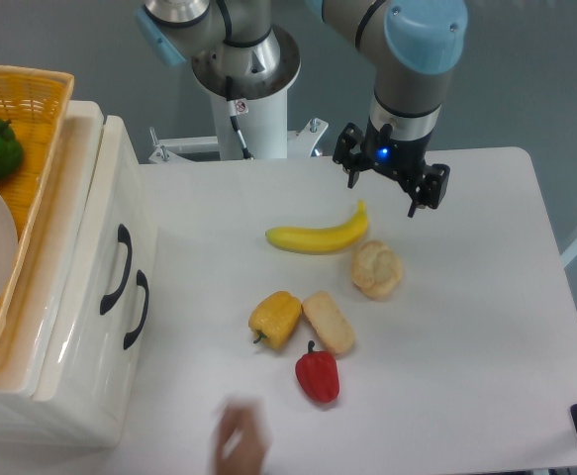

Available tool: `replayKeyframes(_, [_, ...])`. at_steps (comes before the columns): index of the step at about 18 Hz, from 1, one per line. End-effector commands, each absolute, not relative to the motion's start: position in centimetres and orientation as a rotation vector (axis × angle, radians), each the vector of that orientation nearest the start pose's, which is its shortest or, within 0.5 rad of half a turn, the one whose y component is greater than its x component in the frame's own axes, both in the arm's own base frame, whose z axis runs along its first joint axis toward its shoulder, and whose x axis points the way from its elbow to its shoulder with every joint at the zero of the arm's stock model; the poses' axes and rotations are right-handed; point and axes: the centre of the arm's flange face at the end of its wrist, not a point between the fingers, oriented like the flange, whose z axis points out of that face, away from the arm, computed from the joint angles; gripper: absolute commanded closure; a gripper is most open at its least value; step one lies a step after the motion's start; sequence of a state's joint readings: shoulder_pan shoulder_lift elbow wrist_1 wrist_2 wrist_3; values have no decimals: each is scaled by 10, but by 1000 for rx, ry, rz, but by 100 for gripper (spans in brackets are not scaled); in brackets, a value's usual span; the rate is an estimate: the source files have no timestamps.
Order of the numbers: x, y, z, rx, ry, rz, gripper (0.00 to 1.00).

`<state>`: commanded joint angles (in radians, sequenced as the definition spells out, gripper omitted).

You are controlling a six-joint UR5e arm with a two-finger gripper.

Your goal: Slide open the top white drawer

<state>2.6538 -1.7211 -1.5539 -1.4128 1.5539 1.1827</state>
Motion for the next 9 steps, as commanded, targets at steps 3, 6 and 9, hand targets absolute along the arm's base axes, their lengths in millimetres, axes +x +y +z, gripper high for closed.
replayKeyframes(3, [-426,379,434,-3113,156,25,0])
replayKeyframes(6, [-426,380,435,-3106,158,25,0])
replayKeyframes(9, [-424,380,432,-3109,158,16,0])
